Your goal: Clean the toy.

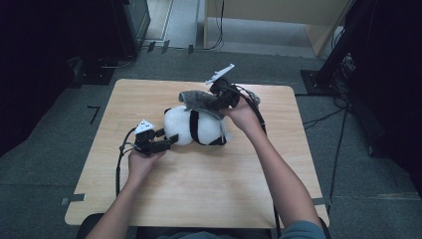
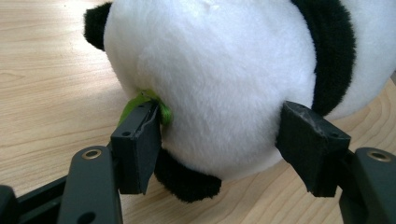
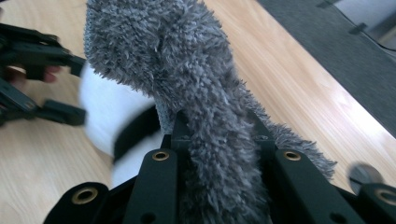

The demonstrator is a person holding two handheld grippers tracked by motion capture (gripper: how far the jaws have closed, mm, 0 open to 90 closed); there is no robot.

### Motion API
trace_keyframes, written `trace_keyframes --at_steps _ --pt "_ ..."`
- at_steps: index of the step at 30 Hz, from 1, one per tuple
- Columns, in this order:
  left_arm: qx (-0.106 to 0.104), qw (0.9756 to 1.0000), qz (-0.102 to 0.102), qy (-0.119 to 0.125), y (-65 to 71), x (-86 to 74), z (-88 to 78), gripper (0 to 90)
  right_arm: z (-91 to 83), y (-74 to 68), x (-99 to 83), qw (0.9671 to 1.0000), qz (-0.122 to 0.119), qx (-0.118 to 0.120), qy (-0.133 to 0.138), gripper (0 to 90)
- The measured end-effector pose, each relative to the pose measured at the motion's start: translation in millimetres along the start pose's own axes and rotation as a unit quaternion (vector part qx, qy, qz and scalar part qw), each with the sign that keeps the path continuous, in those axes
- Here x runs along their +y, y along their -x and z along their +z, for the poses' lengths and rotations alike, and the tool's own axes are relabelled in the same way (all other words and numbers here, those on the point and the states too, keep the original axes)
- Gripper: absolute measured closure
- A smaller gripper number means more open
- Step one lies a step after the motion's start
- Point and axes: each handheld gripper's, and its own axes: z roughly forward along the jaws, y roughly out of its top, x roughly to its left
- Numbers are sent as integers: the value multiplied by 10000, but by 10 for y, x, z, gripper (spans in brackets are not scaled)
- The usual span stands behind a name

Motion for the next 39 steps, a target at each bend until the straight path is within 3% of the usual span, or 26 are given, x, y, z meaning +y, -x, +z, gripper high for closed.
trace_keyframes --at_steps 3,4,8,19,25,34,39 --pt "5 10000 17 -4 1 -1 -1 314 76 -79 81 9999 -77 65 -9 717" --pt "2 10000 12 11 2 -2 0 314 180 -185 183 9998 -147 143 -43 716" --pt "12 10000 39 -7 4 1 -4 313 383 -347 330 9992 -284 244 -107 715" --pt "5 10000 37 -13 5 2 -7 314 683 -500 436 9985 -356 273 -327 709" --pt "21 10000 51 -6 4 0 -3 315 599 -419 360 9987 -297 233 -345 708" --pt "6 10000 50 1 -1 -1 -2 315 251 -147 73 9996 -190 -101 -194 709" --pt "-6 10000 36 3 -1 -3 -1 315 135 -54 -49 9998 -54 -155 -138 708"
